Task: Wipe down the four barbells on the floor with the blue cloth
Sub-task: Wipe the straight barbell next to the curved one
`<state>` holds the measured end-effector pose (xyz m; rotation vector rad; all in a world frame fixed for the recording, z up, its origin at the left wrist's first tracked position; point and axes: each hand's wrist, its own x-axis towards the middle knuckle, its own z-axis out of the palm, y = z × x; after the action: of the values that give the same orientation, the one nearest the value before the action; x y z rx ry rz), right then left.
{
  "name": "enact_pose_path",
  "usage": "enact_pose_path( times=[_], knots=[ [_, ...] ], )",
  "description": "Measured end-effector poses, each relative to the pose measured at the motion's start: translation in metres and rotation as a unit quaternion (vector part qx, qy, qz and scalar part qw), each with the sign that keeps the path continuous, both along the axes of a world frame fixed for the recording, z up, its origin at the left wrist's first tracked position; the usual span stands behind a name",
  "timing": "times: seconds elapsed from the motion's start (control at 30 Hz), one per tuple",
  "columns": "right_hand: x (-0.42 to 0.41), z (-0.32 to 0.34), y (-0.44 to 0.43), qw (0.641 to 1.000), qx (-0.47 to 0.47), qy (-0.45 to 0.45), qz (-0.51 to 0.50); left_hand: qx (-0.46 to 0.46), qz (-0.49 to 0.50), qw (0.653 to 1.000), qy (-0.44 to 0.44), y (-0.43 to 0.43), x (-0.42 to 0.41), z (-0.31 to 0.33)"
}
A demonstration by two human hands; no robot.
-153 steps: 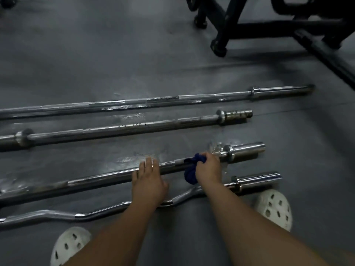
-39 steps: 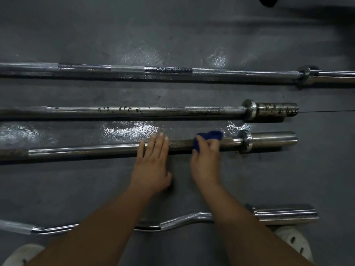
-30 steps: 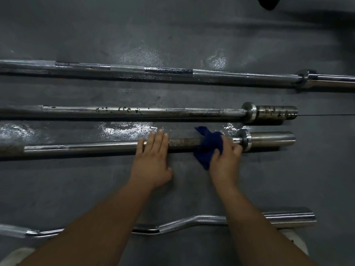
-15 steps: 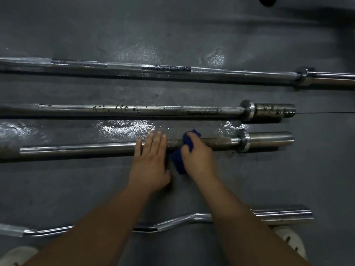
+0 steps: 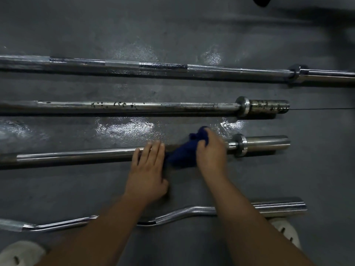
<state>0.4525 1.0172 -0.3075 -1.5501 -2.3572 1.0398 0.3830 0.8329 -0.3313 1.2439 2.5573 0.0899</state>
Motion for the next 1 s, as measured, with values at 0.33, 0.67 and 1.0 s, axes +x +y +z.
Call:
enact_pose_path(
  times=[0.33, 0.67, 1.0],
  knots=[
    [0.016, -0.009, -0.012, 0.992, 0.105, -0.037, 0.057, 0.004, 0.019, 1.0, 0.0, -0.004, 0.008, 0.006],
    [0.035, -0.013, -0.036, 0.982, 0.096, -0.057, 0.154, 0.011, 0.031, 0.999, 0.011, -0.01, 0.024, 0.008],
    [0.039, -0.005, -0.057, 0.963, 0.13, -0.057, 0.23, -0.002, 0.003, 1.0, 0.009, -0.011, 0.027, 0.002]
  ],
)
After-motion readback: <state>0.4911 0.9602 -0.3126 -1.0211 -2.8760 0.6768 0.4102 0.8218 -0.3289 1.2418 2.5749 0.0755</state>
